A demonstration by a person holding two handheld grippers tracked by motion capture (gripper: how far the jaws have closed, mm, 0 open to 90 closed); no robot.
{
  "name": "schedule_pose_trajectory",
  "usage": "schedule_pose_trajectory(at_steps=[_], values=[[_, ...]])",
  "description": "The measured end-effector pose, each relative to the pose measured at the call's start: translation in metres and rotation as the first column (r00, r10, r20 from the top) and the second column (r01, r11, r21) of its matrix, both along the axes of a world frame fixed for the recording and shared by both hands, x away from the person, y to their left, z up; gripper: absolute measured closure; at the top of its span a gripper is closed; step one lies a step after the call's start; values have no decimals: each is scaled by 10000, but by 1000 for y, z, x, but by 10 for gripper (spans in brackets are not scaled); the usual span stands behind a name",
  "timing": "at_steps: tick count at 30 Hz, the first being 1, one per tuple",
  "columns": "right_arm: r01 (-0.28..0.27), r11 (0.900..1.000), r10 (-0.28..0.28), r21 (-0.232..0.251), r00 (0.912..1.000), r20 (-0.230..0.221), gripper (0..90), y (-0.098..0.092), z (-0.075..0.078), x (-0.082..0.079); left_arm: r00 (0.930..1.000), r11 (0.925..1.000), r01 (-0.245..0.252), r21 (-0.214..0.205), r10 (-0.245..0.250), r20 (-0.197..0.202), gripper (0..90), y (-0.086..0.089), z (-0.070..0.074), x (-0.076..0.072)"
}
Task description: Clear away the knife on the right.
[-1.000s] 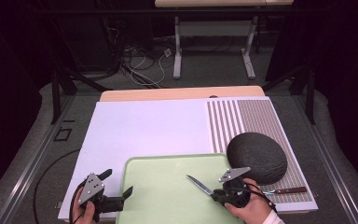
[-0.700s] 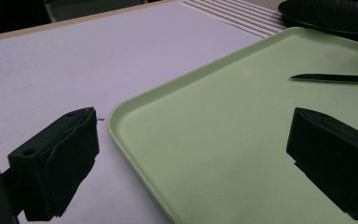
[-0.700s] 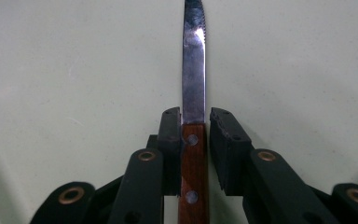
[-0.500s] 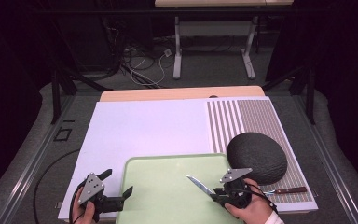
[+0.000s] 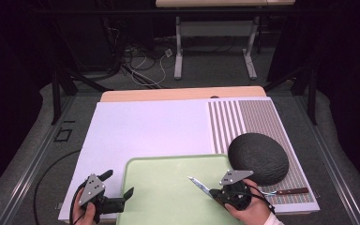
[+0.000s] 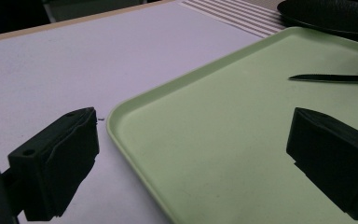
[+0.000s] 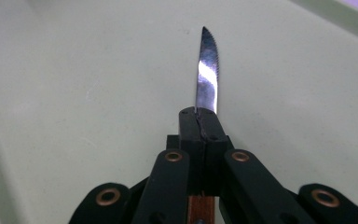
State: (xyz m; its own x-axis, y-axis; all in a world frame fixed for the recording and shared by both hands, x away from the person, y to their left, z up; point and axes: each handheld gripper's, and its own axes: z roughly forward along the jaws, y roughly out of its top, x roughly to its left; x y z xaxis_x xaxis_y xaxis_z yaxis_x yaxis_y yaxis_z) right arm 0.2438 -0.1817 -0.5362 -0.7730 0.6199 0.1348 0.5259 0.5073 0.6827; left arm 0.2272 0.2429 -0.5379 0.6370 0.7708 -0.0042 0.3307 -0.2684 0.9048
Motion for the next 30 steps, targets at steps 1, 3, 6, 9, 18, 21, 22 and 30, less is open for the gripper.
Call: schedule_pose_trajectory(at_steps=[1, 3, 6, 9, 18, 21, 22, 30], values=[[-127, 9999, 126, -69, 9999, -75, 900, 1, 0, 0, 10000, 10000, -3, -4, 3, 3, 27, 0, 0, 0], [-184, 9998, 184, -24, 9997, -140, 900, 3, -2, -1, 10000, 10000, -12, -14, 12, 1, 27, 0, 0, 0], [-442, 9990, 438, -101, 9986, -293, 900, 6, -3, -1, 10000, 10000, -2, -5, 2, 6, 27, 0, 0, 0], [-618, 9977, 605, -271, 9971, -468, 900, 9, -6, -2, 10000, 10000, 0, -11, 0, 4, 27, 0, 0, 0], [-634, 9975, 609, -318, 9954, -743, 900, 12, -12, 0, 10000, 10000, 17, 22, -17, 4, 27, 1, 0, 0], [-608, 9974, 583, -384, 9962, -653, 900, 11, -12, 2, 10000, 10000, 18, 15, -18, 7, 27, 1, 0, 0], [-449, 9985, 424, -323, 9964, -737, 900, 10, -12, 2, 10000, 10000, 18, 19, -18, 8, 27, 1, 0, 0], [-222, 9990, 192, -380, 9968, -776, 900, 6, -12, 6, 10000, 10000, 40, 30, -40, 16, 27, 1, 0, 0]])
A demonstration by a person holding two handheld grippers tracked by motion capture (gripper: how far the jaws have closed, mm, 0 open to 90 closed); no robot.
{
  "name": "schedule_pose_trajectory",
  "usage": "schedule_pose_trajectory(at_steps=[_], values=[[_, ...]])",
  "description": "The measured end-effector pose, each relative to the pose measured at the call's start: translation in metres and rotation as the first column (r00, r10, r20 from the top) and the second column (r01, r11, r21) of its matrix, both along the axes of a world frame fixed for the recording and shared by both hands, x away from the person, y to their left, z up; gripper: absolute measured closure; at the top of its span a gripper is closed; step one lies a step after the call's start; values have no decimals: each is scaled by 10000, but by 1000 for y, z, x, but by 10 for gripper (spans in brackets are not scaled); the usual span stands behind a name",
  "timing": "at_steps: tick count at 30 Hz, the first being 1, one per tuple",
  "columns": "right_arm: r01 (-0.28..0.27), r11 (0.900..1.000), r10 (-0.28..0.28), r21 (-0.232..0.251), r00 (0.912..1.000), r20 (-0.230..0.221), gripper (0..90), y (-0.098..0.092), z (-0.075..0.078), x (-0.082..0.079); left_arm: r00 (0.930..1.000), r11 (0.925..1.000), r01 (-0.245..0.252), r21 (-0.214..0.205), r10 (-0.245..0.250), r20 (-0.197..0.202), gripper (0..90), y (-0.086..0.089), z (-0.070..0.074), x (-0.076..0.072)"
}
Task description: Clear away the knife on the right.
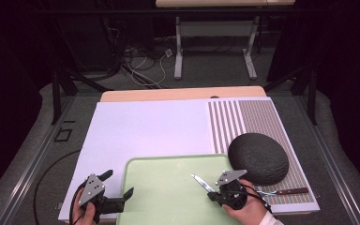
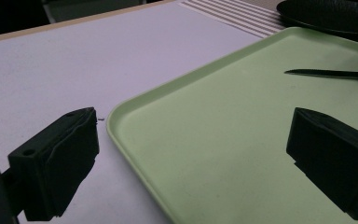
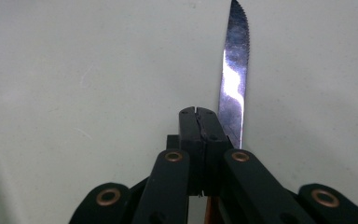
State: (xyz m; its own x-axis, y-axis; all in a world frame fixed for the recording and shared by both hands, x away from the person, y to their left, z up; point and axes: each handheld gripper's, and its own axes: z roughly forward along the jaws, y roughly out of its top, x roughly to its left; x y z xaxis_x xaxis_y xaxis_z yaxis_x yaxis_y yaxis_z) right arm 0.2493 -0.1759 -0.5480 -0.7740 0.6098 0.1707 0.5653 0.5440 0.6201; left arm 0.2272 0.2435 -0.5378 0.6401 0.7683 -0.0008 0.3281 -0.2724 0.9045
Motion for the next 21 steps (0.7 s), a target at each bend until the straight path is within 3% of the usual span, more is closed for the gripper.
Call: schedule_pose_trajectory(at_steps=[13, 21], values=[[665, 9978, -665, -38, 9977, -99, 900, -16, 1, 11, 10000, 10000, -30, 31, 30, -30, 28, 0, -1, 3], [956, 9952, -953, 211, 9953, -149, 900, -24, 0, 15, 9999, 9999, -115, -28, 114, -101, 27, 1, -2, 3]])
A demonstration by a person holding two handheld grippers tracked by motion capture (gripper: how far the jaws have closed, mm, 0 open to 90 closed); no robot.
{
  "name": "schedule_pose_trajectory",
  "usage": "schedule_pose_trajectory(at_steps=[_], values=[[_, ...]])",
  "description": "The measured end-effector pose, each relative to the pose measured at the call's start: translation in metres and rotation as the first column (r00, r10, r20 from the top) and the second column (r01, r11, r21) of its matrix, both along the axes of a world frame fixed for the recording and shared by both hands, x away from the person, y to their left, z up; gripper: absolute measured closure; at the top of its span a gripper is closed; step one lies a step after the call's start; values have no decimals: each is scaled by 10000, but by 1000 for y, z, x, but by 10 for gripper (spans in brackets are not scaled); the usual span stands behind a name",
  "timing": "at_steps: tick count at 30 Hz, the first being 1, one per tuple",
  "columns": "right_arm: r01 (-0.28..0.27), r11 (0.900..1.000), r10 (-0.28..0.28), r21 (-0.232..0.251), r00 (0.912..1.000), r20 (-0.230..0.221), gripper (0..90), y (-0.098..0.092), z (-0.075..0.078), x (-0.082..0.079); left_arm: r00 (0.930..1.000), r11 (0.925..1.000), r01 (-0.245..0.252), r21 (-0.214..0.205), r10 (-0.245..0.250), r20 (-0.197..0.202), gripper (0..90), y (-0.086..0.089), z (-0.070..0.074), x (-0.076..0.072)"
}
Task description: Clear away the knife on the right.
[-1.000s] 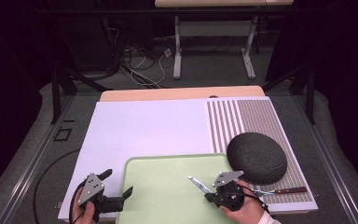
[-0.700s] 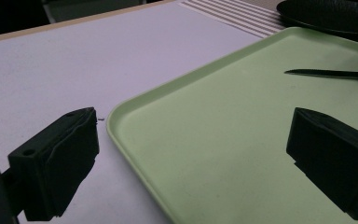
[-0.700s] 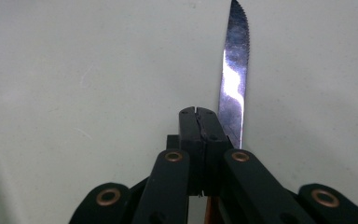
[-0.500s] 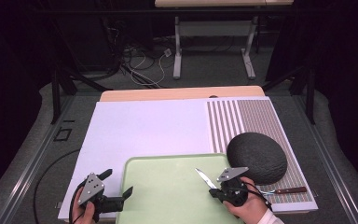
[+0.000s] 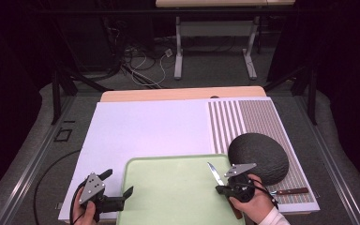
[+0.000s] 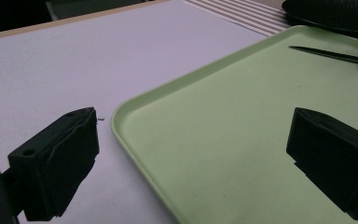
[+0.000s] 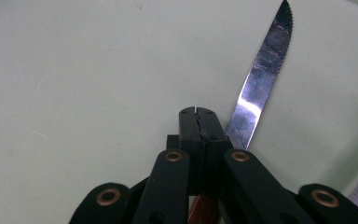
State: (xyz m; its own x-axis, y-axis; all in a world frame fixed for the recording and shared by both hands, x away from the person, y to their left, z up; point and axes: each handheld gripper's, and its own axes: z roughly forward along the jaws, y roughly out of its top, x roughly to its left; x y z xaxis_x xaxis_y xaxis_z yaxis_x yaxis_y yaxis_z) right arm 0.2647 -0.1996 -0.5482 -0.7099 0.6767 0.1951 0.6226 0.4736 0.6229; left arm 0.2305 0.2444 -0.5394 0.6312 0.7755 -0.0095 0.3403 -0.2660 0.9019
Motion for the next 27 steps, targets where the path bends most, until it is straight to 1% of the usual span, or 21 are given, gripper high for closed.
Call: schedule_pose_trajectory(at_steps=[2, 4, 5, 7, 8, 9, 11, 12, 13, 15, 16, 18, 19, 20, 21, 22, 25, 26, 27], values=[[3, 9999, -5, -146, 9999, -137, 900, -2, 1, 0, 10000, 10000, 14, 2, -14, 2, 27, 0, 0, 0], [34, 9998, -35, -216, 10000, -73, 900, -5, 1, 1, 10000, 10000, 41, 27, -41, 4, 27, -1, 0, 0], [182, 9998, -183, -115, 9998, -87, 900, -6, 1, 0, 10000, 10000, 41, 31, -42, 7, 27, -1, 0, 0], [270, 9995, -273, -139, 9994, -209, 900, -9, 2, 0, 10000, 10000, 58, 12, -58, 20, 27, -1, 0, 0], [281, 9995, -284, -171, 9995, -166, 900, -10, 2, 0, 10000, 10000, 61, 3, -61, 21, 27, -1, 0, 0], [406, 9991, -408, -78, 9990, -158, 900, -11, 1, 0, 10000, 10000, 79, 10, -79, 15, 27, -2, 0, 0], [482, 9988, -483, -133, 9987, -146, 900, -14, 1, -1, 9999, 9999, 106, 10, -106, 33, 27, -2, 1, 1], [535, 9986, -535, -55, 9985, -144, 900, -15, 1, -1, 9999, 9999, 136, 6, -136, 54, 27, -3, 1, 1], [583, 9981, -588, -194, 9979, -258, 900, -17, 2, -2, 9998, 9999, 168, -3, -168, 65, 27, -3, 1, 1], [707, 9974, -709, -144, 9974, -121, 900, -19, 2, -2, 9998, 9998, 209, 29, -209, 60, 27, -4, 1, 2], [729, 9973, -731, -127, 9971, -206, 900, -21, 2, -2, 9997, 9997, 221, 50, -221, 37, 27, -4, 1, 3], [783, 9967, -786, -206, 9968, -144, 900, -24, 2, -2, 9997, 9997, 222, -37, -221, 91, 27, -4, 1, 4], [776, 9968, -781, -208, 9966, -256, 900, -25, 2, -2, 9997, 9998, 218, 1, -218, 118, 27, -3, 1, 4], [922, 9957, -923, -77, 9955, -222, 900, -24, 1, -2, 9997, 9997, 227, -59, -226, 79, 28, -3, 1, 5], [936, 9956, -937, -30, 9954, -211, 900, -25, 1, -2, 9997, 9997, 237, -59, -237, 91, 27, -3, 1, 5], [931, 9956, -933, -99, 9953, -265, 900, -25, 2, -2, 9996, 9996, 255, -71, -254, 98, 27, -3, 1, 5], [890, 9960, -891, -84, 9959, -152, 900, -25, 1, -3, 9996, 9996, 273, -59, -272, 106, 27, -4, 1, 6], [849, 9963, -852, -125, 9961, -247, 900, -25, 2, -3, 9995, 9996, 288, -49, -288, 91, 27, -4, 1, 7], [860, 9962, -861, -112, 9962, -124, 900, -25, 1, -4, 9996, 9996, 282, -56, -282, 89, 27, -4, 1, 7]])
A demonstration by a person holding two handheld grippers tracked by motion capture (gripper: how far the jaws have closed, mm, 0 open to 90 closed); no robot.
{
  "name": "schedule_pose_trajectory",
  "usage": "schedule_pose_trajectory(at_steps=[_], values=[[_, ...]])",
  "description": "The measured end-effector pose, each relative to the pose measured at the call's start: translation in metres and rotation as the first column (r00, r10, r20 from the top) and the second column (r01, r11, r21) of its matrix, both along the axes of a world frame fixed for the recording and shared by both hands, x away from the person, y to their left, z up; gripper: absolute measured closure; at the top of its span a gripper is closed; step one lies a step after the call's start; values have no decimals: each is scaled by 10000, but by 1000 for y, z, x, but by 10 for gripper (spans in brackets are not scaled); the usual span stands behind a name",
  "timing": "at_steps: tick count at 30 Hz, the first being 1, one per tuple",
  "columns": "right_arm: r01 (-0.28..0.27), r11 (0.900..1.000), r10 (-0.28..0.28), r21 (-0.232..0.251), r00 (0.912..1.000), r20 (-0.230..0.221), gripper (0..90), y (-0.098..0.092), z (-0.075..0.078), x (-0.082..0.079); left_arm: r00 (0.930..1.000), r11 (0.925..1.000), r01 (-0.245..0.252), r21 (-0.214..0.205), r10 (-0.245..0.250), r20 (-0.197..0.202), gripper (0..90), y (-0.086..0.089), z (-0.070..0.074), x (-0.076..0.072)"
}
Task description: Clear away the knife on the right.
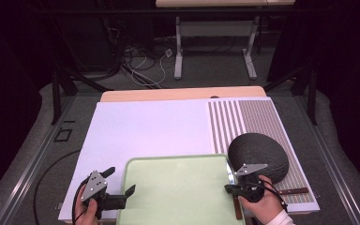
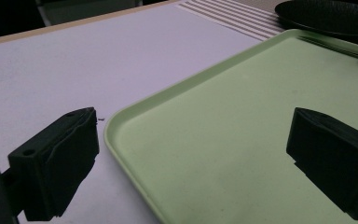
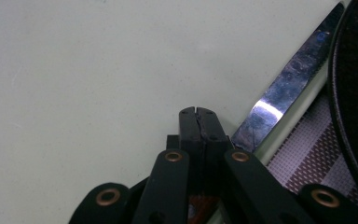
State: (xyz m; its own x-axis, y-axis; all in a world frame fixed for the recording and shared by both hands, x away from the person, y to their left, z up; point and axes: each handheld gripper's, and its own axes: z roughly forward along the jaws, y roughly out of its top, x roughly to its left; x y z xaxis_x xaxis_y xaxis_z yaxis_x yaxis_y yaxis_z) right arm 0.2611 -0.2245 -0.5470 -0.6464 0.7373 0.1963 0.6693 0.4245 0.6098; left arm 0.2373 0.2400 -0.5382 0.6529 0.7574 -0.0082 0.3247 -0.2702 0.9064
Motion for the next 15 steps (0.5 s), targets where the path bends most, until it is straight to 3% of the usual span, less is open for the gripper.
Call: schedule_pose_trajectory(at_steps=[9, 15], values=[[52, 9999, -55, 149, 9998, 214, 884, -5, 9, -1, 10000, 10000, -17, -38, 17, -29, 27, 1, -1, 2], [442, 9982, -466, 409, 9971, 599, 845, -17, 17, -1, 10000, 10000, -4, -73, 4, -48, 27, 2, -1, 3]])
